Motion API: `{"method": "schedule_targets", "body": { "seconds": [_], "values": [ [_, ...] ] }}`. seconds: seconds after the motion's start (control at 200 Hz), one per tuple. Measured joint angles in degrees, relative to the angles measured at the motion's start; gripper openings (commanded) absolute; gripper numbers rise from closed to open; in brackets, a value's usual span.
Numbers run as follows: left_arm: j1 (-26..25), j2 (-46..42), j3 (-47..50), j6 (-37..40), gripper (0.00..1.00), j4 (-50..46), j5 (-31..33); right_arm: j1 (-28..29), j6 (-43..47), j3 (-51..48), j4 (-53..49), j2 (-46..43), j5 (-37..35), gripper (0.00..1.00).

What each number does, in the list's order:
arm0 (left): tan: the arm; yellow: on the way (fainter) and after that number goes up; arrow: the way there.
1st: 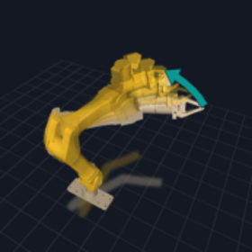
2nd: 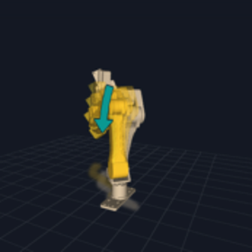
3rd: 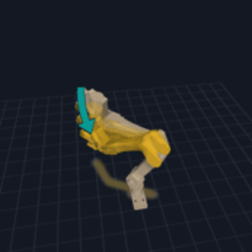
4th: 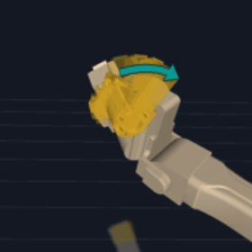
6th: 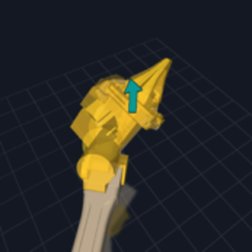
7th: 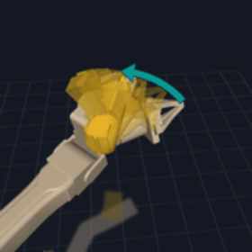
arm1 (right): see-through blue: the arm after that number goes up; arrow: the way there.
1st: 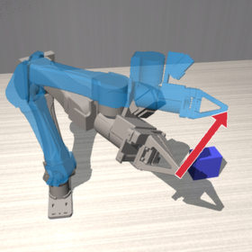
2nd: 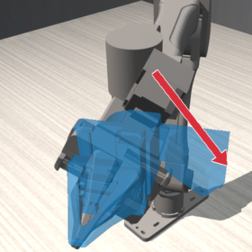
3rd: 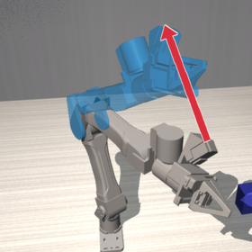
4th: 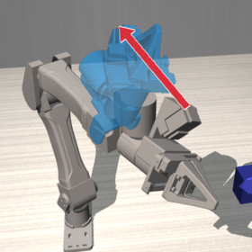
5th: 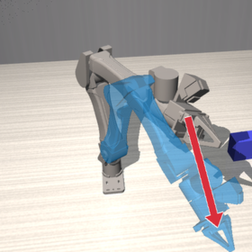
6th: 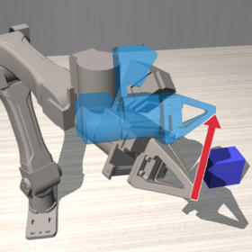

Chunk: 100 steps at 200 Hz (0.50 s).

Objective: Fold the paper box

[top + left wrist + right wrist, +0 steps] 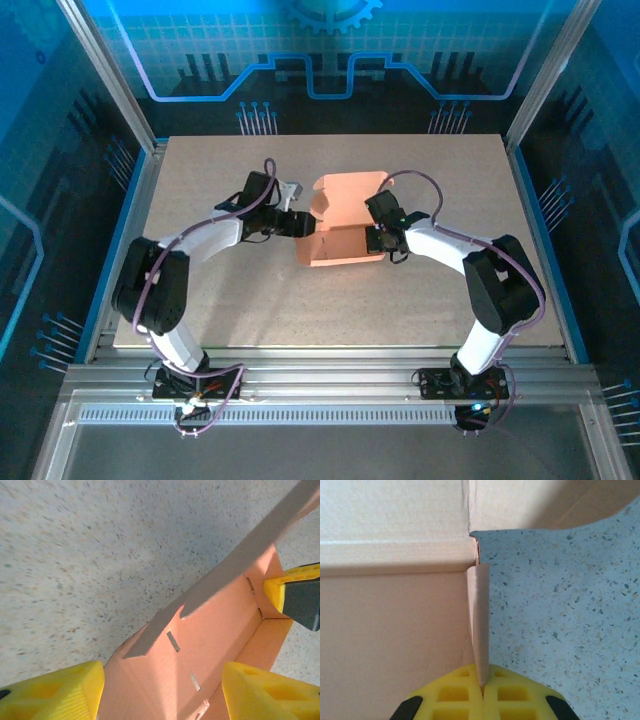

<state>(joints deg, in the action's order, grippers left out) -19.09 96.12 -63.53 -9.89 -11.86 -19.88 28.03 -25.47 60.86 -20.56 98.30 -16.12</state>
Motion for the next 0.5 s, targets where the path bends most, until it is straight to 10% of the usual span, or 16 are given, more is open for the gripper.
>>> {"method": "schedule_targets", "body": {
  "seconds": [0.18,0.5],
  "values": [
    [-0.9,-5.6,-1.1,-2.8,0.83,-4.1,3.9,0.0,-0.6,0.0,0.0,0.2,0.0,0.0],
    [-4.5,-7.3,7.2,-21.7,0.66,3.7,6.7,0.0,-1.4,0.0,0.0,0.3,0.2,0.0]
  ]
}}
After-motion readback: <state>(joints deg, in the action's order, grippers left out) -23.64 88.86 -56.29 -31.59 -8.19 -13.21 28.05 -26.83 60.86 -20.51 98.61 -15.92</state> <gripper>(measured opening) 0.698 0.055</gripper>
